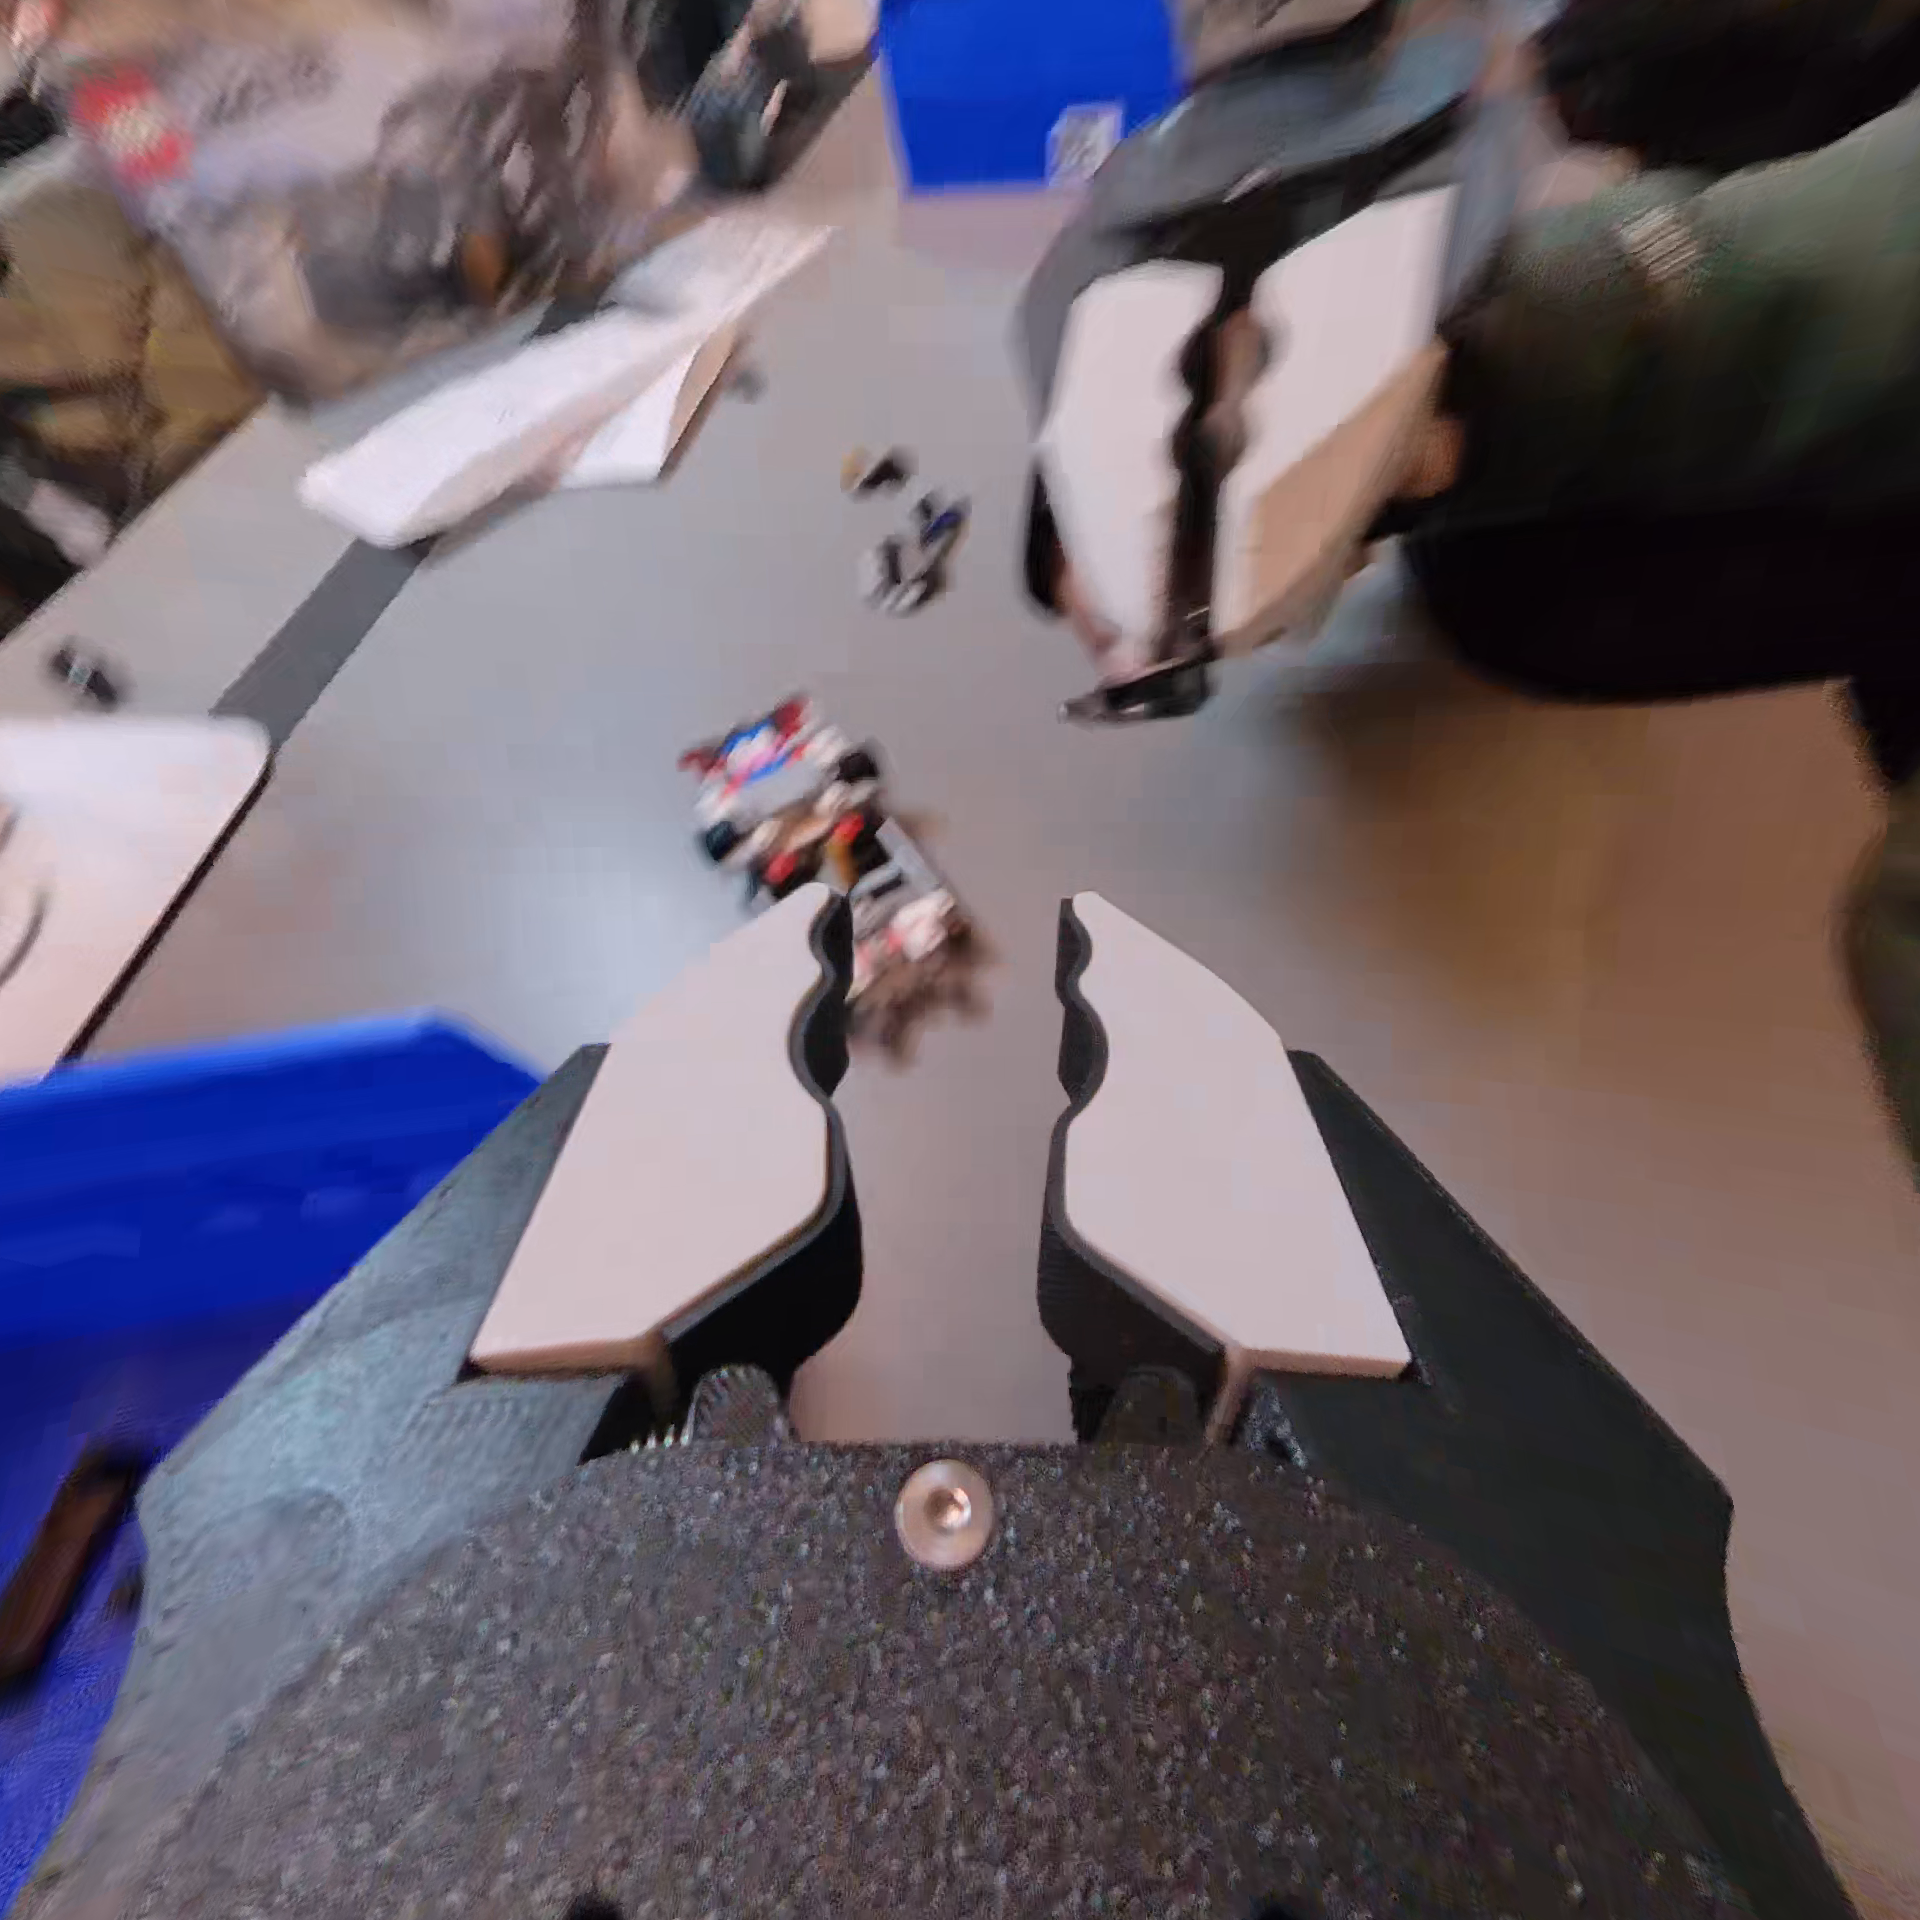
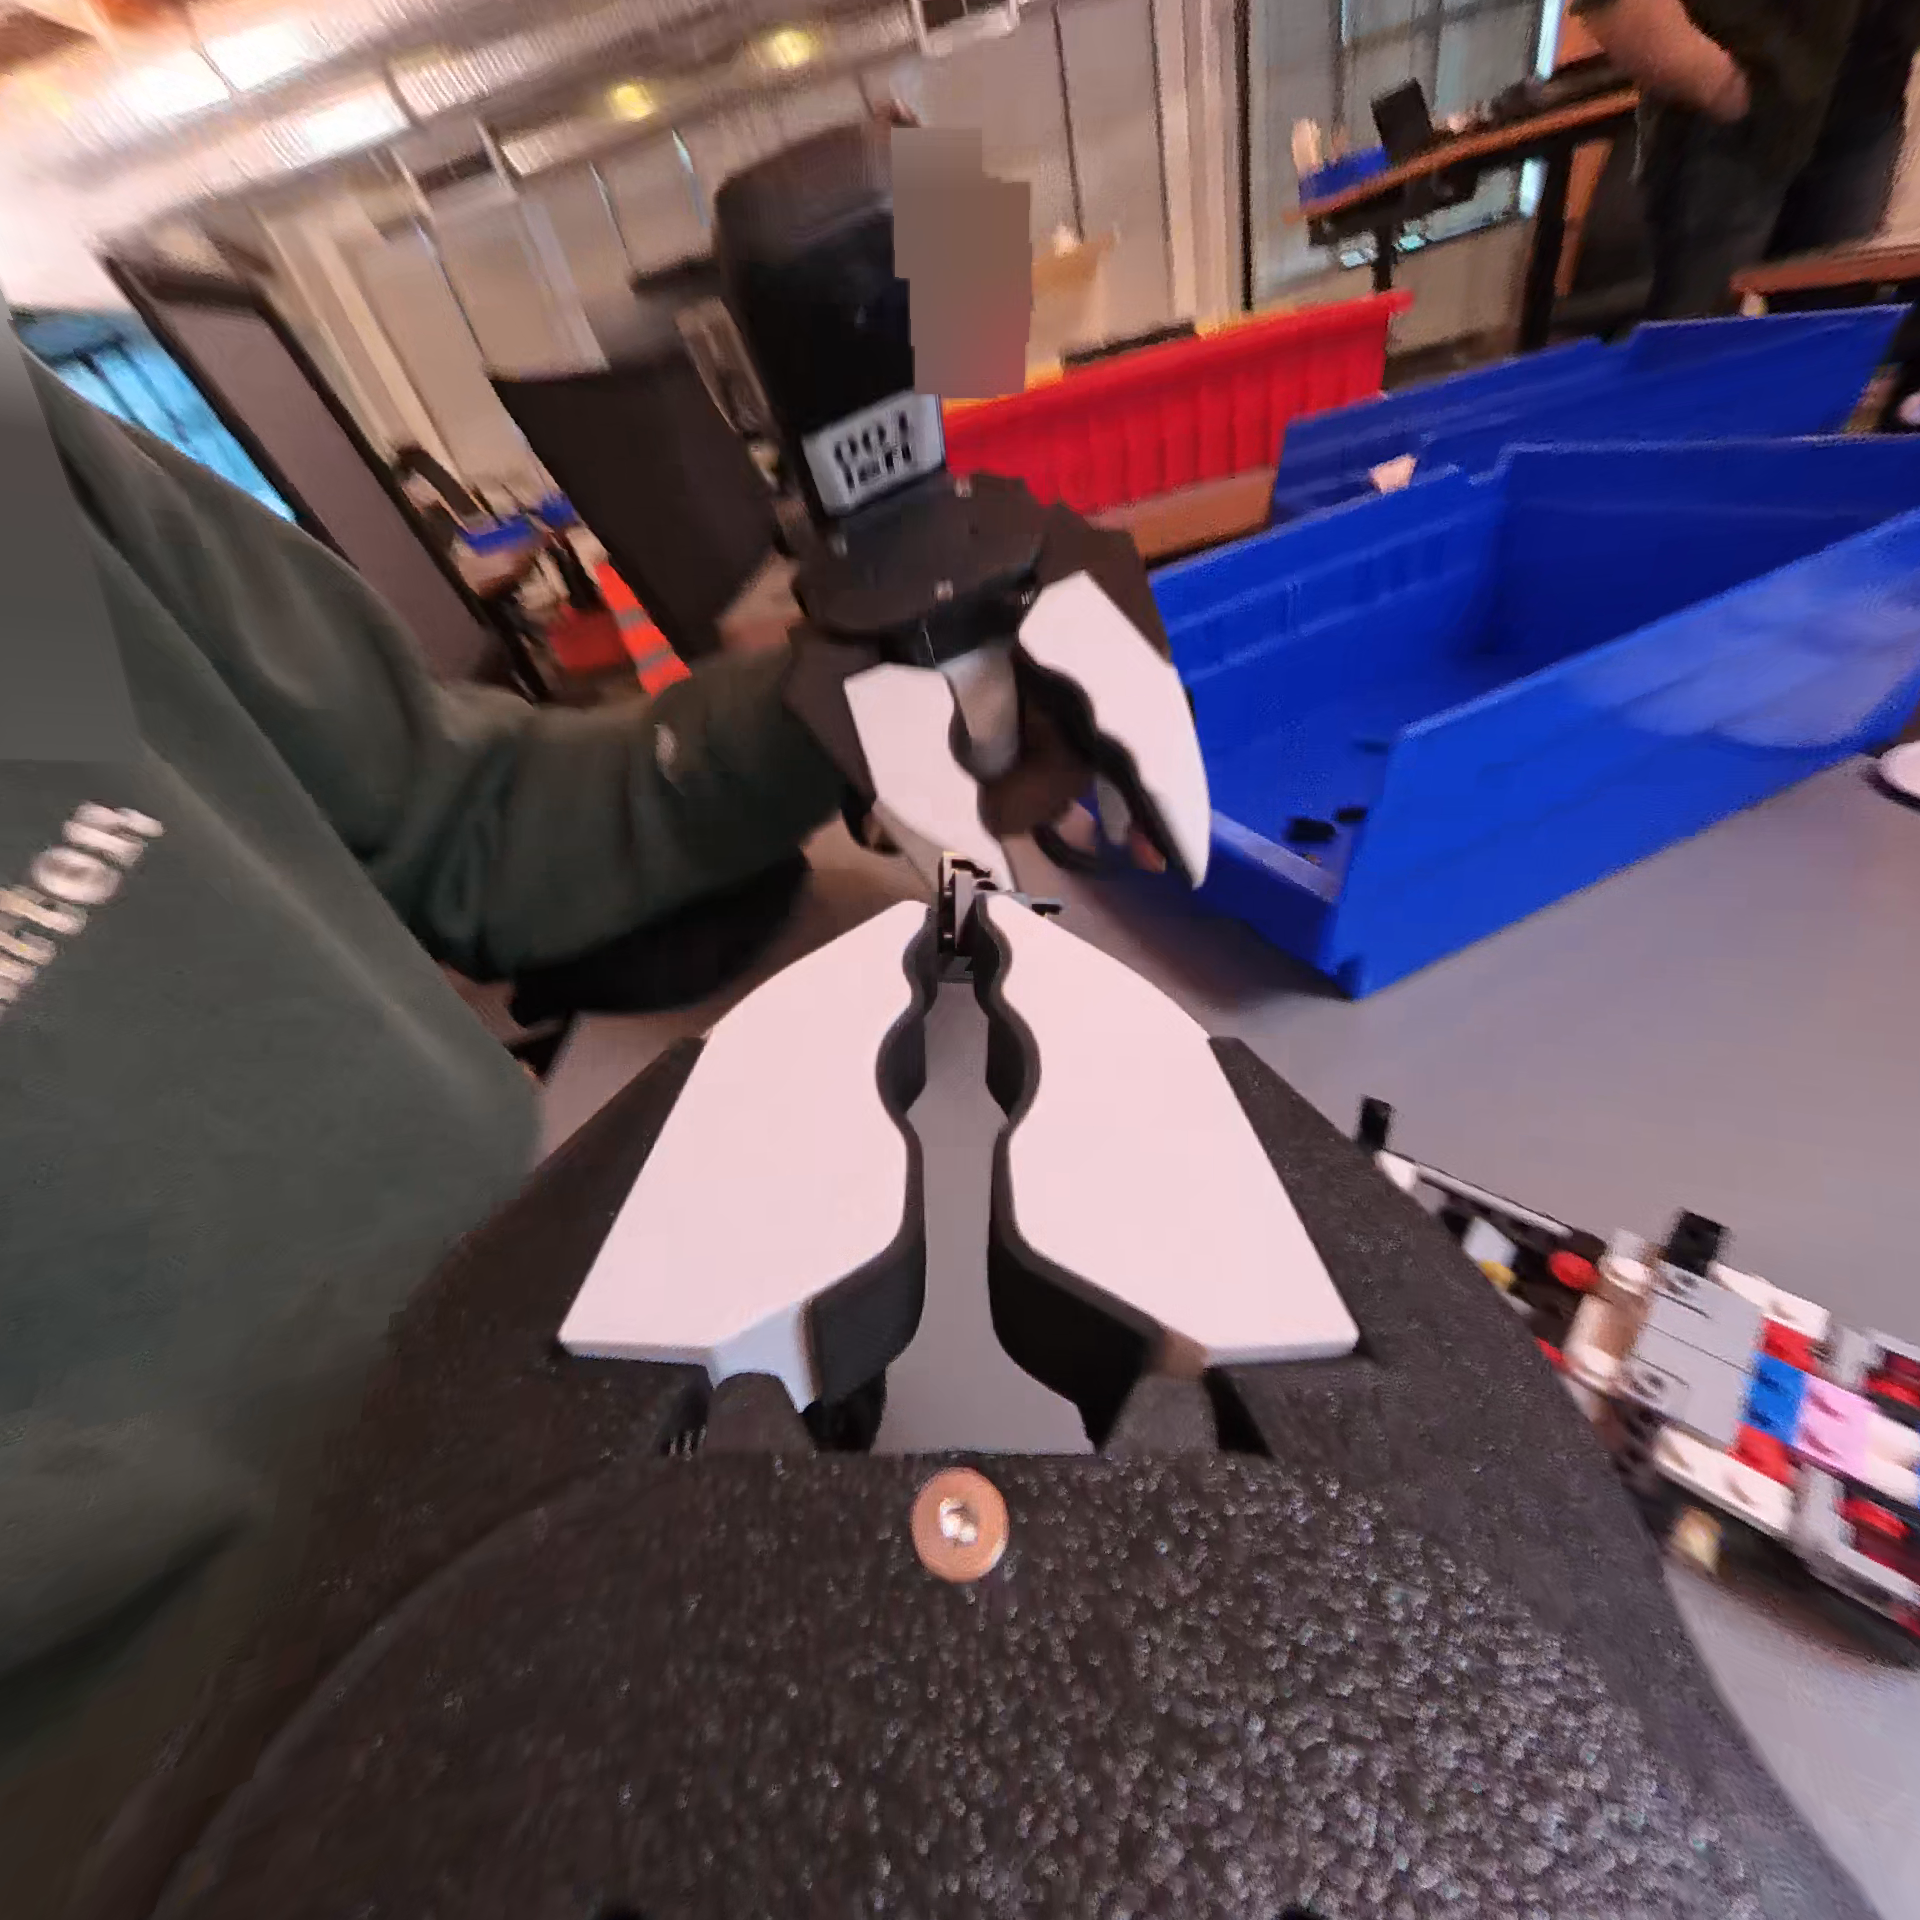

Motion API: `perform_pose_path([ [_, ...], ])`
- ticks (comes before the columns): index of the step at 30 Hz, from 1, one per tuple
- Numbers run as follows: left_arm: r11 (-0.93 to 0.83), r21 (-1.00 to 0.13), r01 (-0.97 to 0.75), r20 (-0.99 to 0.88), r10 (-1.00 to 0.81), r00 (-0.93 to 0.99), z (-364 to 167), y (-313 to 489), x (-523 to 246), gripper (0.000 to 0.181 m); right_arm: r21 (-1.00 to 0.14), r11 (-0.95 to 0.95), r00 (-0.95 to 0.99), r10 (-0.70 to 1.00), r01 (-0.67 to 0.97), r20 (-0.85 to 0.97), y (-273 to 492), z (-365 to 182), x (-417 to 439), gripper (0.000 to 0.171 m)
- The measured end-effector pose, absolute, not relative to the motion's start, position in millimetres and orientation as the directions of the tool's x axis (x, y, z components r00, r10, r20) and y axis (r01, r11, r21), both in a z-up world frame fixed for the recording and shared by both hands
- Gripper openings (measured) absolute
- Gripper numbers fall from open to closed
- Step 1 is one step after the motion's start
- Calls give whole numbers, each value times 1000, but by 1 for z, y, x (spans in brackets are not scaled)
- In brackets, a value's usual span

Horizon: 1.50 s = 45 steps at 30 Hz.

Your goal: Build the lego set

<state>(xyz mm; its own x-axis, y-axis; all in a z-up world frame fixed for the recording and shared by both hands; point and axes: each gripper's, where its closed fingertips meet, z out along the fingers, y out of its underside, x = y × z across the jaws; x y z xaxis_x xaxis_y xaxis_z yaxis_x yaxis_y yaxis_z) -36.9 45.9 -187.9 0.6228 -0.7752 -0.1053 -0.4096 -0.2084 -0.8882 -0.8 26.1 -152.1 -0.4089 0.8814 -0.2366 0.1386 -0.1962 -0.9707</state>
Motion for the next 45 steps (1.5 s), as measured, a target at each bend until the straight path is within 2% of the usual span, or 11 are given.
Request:
perform_pose_path([
  [4, -90, -949, -301, -96, -830, 550, -164, 35, 0, 29, -940, -325, -511, 795, 99, -328, 20, -134, 8, 6],
  [9, -9, -971, -240, -124, -838, 531, -147, 29, 13, 18, -924, -370, -551, 754, 93, -358, 18, -128, 12, 5],
  [13, 14, -968, -250, -156, -812, 562, -140, 31, 8, 21, -919, -387, -533, 764, 72, -363, 23, -125, 11, 5],
  [18, -87, -976, -200, -43, -822, 568, -141, 32, 3, 15, -938, -343, -461, 826, 46, -324, 32, -129, 6, 5],
  [25, -254, -967, 11, 220, -815, 536, -134, 38, 8, 12, -971, -236, -371, 905, -25, -210, 39, -126, 4, 5],
  [28, -282, -959, 41, 260, -804, 535, -135, 41, 6, 8, -987, -156, -335, 932, -32, -136, 38, -127, 4, 5],
  [35, -229, -969, -92, 135, -804, 579, -144, 41, 9, 8, -983, -176, -354, 918, 44, -180, 38, -133, 6, 5],
  [38, -162, -952, -259, -36, -781, 623, -153, 43, 6, 7, -970, -236, -348, 907, 53, -240, 43, -135, 4, 5],
  [41, -143, -886, -440, -163, -793, 587, -182, 40, 10, 4, -933, -359, -369, 872, -33, -323, 56, -114, 12, 5],
  [45, -168, -895, -414, -145, -768, 624, -179, 48, -5, 4, -944, -327, -304, 904, -37, -301, 69, -116, 17, 5],
])
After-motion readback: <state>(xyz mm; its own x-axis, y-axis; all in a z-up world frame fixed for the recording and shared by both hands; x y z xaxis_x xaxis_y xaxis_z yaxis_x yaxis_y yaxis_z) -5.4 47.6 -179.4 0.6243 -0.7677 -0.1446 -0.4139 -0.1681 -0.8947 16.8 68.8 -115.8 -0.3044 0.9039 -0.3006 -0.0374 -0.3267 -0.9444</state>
